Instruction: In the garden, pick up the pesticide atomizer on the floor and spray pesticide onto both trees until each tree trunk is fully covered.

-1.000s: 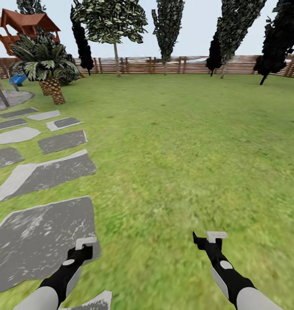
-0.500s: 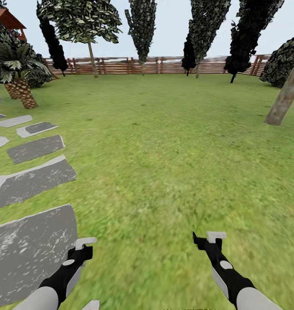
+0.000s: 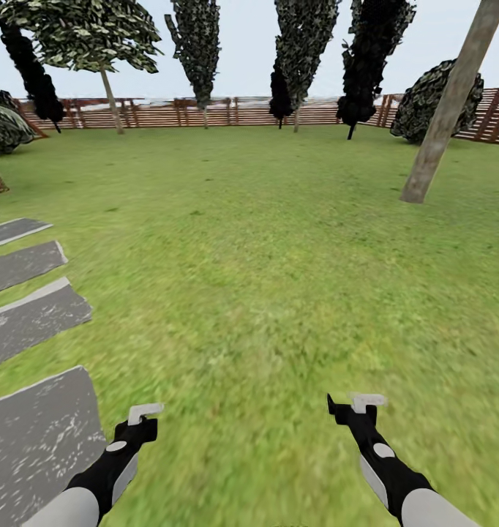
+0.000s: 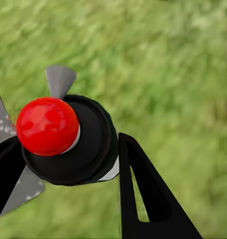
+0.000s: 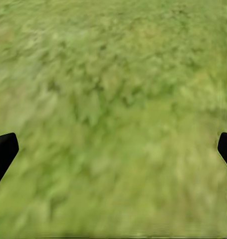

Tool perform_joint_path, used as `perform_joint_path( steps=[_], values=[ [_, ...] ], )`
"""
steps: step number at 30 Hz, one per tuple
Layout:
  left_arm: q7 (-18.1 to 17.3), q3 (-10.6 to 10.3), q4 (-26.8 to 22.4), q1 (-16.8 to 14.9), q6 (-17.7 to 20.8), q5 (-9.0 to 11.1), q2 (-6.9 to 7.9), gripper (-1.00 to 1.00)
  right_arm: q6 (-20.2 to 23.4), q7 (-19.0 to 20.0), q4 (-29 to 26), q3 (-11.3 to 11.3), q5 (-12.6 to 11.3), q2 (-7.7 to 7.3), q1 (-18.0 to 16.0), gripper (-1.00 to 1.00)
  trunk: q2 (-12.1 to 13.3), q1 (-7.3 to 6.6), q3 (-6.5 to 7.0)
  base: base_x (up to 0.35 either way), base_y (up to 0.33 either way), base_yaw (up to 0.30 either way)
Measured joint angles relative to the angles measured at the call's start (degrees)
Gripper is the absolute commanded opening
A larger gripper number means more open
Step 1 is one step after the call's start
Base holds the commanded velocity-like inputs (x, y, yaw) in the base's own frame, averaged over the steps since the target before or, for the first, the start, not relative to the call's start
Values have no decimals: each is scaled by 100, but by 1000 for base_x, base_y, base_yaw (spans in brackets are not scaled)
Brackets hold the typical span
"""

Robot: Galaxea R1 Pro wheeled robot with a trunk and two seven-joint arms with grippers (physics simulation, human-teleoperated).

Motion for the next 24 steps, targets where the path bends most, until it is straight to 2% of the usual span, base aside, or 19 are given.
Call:
perform_joint_path(
  steps=[24],
  values=[
    [1,0,3,0,0,0,2,-100,2,0,0,0,0,0,-3,100,0,0,0,0,0,-300]
  ],
)
